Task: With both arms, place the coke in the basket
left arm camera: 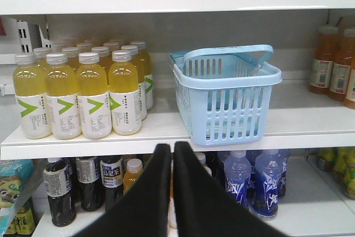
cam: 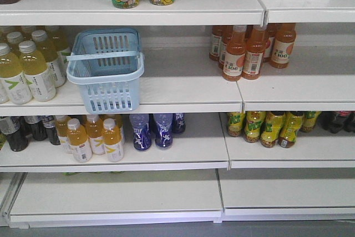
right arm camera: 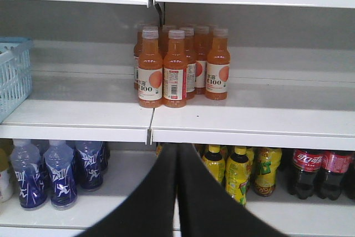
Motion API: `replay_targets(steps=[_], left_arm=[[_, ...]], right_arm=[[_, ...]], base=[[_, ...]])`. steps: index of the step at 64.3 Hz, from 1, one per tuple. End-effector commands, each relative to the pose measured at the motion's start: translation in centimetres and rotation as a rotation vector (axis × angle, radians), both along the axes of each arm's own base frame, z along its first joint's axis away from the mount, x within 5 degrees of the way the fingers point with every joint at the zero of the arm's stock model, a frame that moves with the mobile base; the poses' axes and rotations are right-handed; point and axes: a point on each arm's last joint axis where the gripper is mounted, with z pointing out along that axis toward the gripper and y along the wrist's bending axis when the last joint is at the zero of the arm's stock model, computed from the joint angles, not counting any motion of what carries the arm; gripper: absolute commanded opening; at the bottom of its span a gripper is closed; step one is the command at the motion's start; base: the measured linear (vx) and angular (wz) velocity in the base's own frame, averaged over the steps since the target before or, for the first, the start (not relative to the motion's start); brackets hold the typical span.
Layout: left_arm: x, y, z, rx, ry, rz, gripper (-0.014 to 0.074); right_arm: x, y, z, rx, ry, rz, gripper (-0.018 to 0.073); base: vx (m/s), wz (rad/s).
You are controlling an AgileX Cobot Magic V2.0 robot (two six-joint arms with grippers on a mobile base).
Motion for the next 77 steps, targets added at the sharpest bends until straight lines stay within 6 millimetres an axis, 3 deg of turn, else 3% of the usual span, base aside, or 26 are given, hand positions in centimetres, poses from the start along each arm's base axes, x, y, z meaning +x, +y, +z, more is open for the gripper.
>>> replay_targets(steps=[1, 77], left_arm=[[-0.33, -0.01, 1.89, -0.014, -0.124, -0.003, -0.0006], [-0.33, -0.01, 1.89, -0.014, -0.124, -0.003, -0.0006]], right_arm=[[-0.06, -0.01, 0.45, -0.012, -0.076, -0.003, -0.0010], [-0.06, -0.01, 0.45, -0.012, -0.076, -0.003, -0.0010]], base=[[0.06, -0.01], [0.04, 0.00]])
